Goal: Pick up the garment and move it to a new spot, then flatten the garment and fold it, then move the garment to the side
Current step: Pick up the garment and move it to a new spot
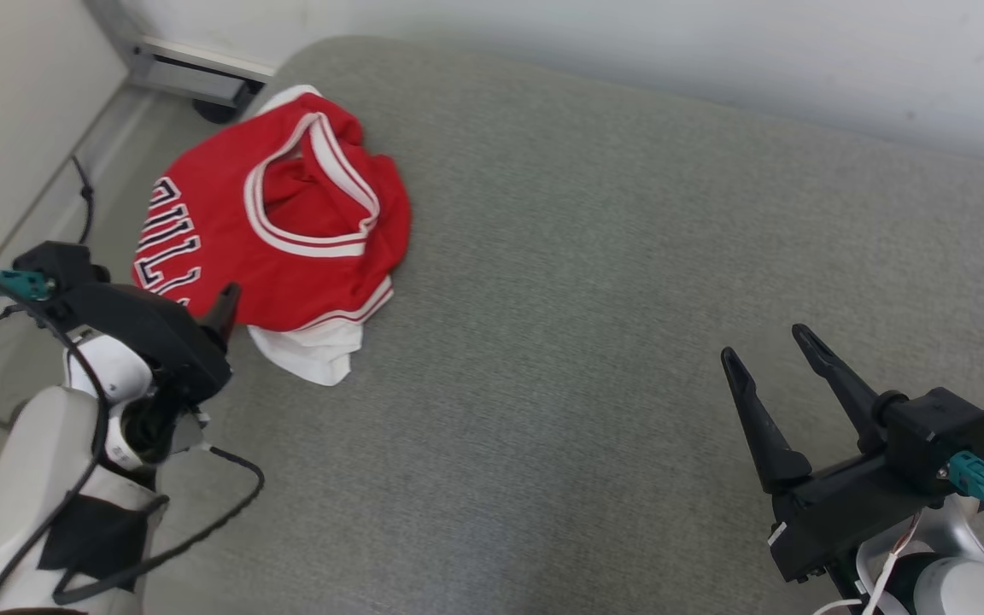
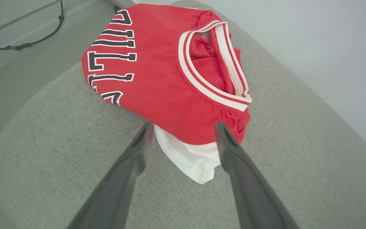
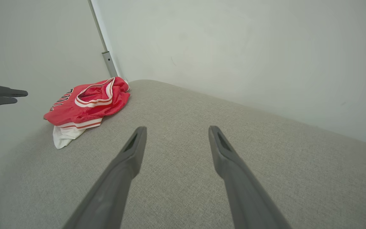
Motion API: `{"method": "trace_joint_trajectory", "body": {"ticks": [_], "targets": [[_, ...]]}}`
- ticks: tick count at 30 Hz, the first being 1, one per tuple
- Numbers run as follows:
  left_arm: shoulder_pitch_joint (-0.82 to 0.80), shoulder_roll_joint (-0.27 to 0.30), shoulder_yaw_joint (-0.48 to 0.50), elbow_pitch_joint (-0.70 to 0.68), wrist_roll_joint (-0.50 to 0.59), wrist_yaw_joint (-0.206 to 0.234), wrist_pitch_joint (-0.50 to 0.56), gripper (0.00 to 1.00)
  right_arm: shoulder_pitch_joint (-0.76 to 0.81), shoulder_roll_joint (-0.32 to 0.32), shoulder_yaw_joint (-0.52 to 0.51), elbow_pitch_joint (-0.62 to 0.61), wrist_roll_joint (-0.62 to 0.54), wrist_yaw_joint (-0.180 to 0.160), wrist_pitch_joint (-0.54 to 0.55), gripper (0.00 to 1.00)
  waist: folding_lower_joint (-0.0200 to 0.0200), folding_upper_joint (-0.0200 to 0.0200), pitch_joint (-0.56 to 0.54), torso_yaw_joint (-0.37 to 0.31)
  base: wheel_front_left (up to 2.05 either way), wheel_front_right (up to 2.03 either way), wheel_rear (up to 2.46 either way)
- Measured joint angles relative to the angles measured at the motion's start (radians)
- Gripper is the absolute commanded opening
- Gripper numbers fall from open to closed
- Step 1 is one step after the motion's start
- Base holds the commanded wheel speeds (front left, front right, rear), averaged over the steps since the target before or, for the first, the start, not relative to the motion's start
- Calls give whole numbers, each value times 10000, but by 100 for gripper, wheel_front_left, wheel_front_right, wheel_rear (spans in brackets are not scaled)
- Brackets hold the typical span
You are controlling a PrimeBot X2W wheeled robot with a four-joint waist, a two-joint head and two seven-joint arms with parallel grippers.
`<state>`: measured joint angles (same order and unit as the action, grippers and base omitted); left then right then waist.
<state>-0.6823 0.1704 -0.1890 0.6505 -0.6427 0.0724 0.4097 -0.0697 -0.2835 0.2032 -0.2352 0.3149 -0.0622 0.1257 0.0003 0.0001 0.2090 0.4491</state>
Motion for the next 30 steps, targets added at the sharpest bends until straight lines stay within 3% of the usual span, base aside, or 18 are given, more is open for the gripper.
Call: {"method": "trace_joint_trajectory", "body": {"ticks": [8,20,21,23,30], "targets": [[-542,384,479,865,-180,199,520,100,-12,-416,33,-1078,-318,-6,807,100,-1,0,765,-847,0,0,0],[-1519,213,738,1983,-359,374,828,100,-55,-830,-257,-1837,-366,-81,1570,100,-1,1,1827,-1644,0,0,0],[-1610,205,732,2077,-330,418,819,78,-55,-838,-272,-1856,-368,-82,1609,100,-1,1,1876,-1663,0,0,0],[-1690,176,773,2219,-259,418,740,0,-56,-848,-293,-1879,-368,-82,1668,100,-1,1,1933,-1675,0,0,0],[-1754,102,784,2796,-117,431,479,0,-53,-859,-374,-1958,-368,-142,1923,100,-3,0,1847,-1540,0,0,0]]}}
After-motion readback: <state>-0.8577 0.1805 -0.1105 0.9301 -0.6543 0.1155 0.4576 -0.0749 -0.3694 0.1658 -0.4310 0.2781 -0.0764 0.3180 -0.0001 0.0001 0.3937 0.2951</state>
